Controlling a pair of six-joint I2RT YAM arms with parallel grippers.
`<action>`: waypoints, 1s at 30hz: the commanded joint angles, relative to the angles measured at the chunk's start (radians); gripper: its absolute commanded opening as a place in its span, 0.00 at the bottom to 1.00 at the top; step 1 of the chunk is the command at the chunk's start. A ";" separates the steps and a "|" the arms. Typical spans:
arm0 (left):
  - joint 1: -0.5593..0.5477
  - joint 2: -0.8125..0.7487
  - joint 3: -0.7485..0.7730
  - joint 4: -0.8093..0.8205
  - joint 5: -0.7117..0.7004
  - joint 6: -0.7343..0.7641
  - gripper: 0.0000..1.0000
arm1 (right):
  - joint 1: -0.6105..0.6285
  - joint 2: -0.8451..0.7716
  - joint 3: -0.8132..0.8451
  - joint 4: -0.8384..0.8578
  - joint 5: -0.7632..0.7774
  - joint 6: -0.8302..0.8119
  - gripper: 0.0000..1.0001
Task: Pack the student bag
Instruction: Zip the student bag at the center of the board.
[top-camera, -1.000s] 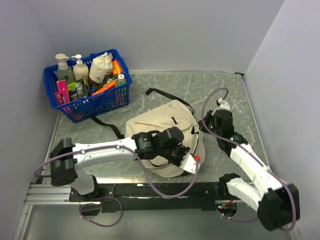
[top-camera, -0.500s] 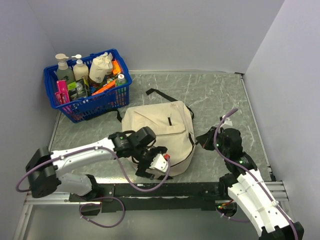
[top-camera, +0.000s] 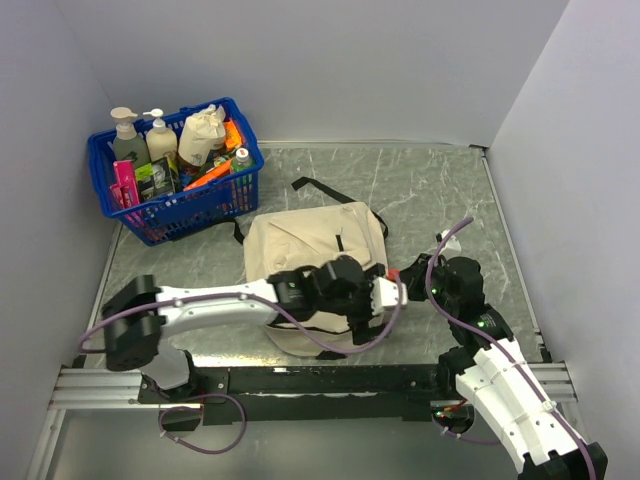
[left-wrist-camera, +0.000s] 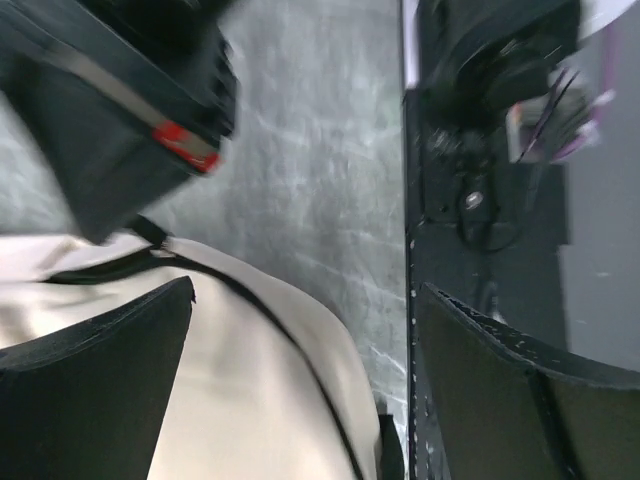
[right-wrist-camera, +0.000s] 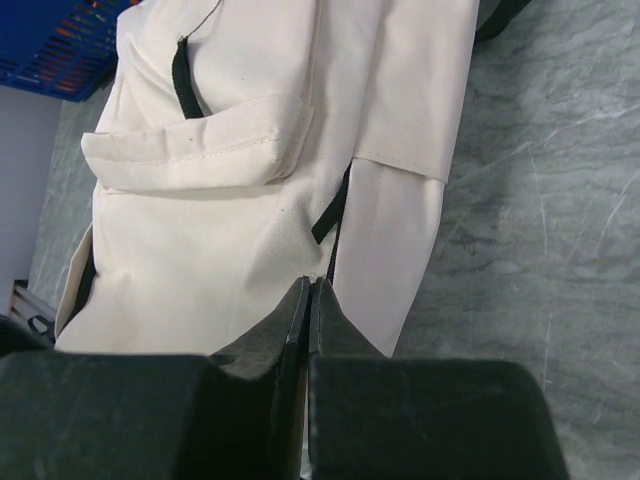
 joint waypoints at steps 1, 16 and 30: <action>-0.023 0.088 0.038 0.060 -0.156 -0.042 0.96 | 0.007 -0.003 0.034 0.037 0.005 -0.033 0.00; -0.078 0.105 -0.022 0.138 -0.274 0.099 0.01 | 0.006 0.101 0.033 0.152 0.038 -0.025 0.00; -0.122 0.087 0.061 0.078 -0.123 0.165 0.01 | 0.007 0.355 0.099 0.396 0.218 -0.037 0.00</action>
